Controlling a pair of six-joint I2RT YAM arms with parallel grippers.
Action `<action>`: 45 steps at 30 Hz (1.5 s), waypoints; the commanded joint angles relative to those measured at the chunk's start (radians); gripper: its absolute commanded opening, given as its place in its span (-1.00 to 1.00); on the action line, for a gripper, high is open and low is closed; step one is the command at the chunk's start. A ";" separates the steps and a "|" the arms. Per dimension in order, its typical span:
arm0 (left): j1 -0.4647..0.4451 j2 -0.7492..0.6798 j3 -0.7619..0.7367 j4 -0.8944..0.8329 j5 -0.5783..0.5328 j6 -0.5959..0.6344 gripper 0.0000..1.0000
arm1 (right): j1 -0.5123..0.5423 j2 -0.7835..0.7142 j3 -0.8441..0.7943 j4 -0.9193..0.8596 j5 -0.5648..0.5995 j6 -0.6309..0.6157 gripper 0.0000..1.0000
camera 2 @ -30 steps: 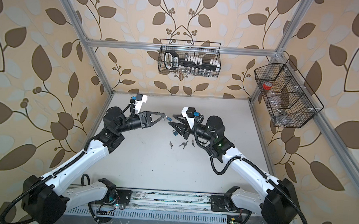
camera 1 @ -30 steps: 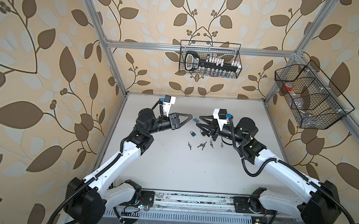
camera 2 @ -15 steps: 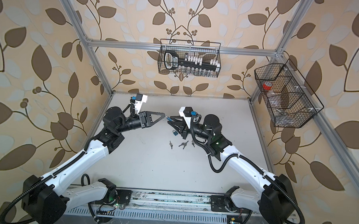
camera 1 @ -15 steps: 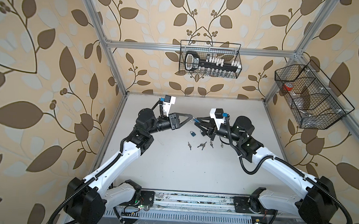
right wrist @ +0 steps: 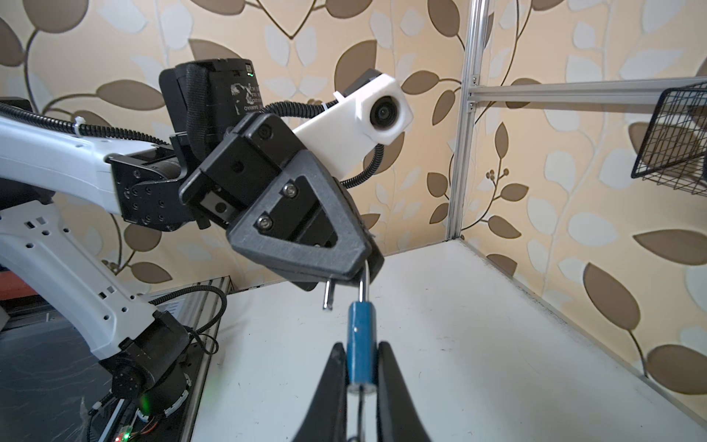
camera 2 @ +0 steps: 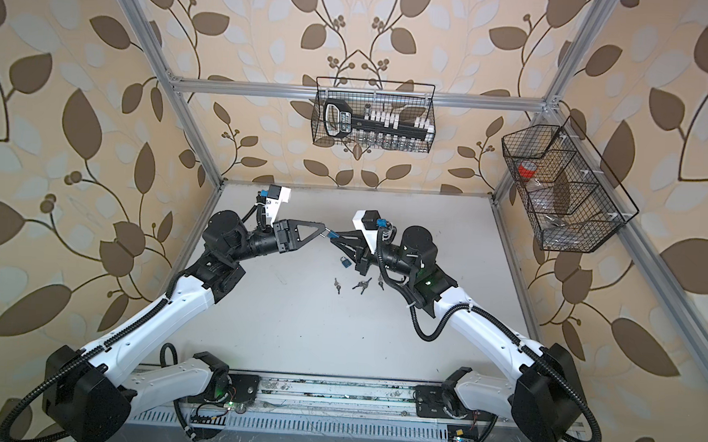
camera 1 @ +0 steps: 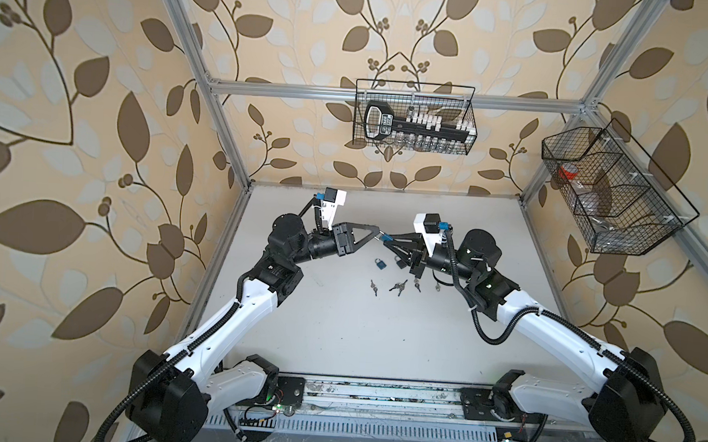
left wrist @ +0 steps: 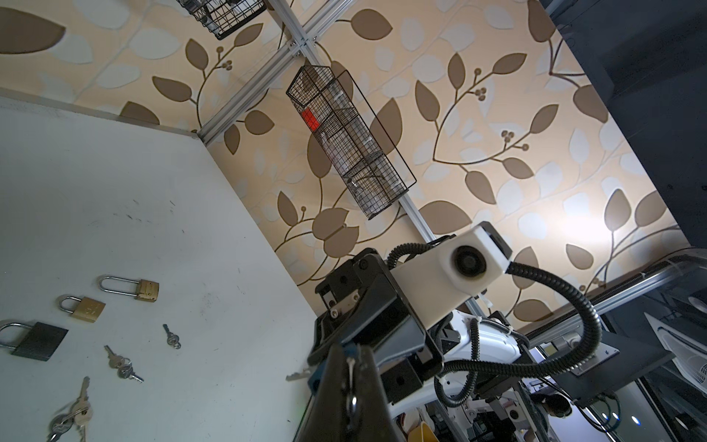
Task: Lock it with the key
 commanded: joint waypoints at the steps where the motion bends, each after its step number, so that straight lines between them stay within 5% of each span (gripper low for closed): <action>1: -0.003 -0.017 0.043 0.000 0.038 0.046 -1.00 | 0.002 -0.021 0.036 0.057 -0.058 0.057 -0.91; 21: -0.034 -0.034 0.276 -0.316 0.153 0.391 -1.00 | -0.053 0.012 0.166 0.094 -0.423 0.525 -1.00; 30: -0.059 -0.037 0.270 -0.314 0.151 0.410 -1.00 | -0.053 0.031 0.172 0.209 -0.451 0.654 -1.00; 45: -0.122 -0.028 0.228 -0.311 0.141 0.421 -1.00 | -0.052 0.047 0.201 0.233 -0.415 0.654 -1.00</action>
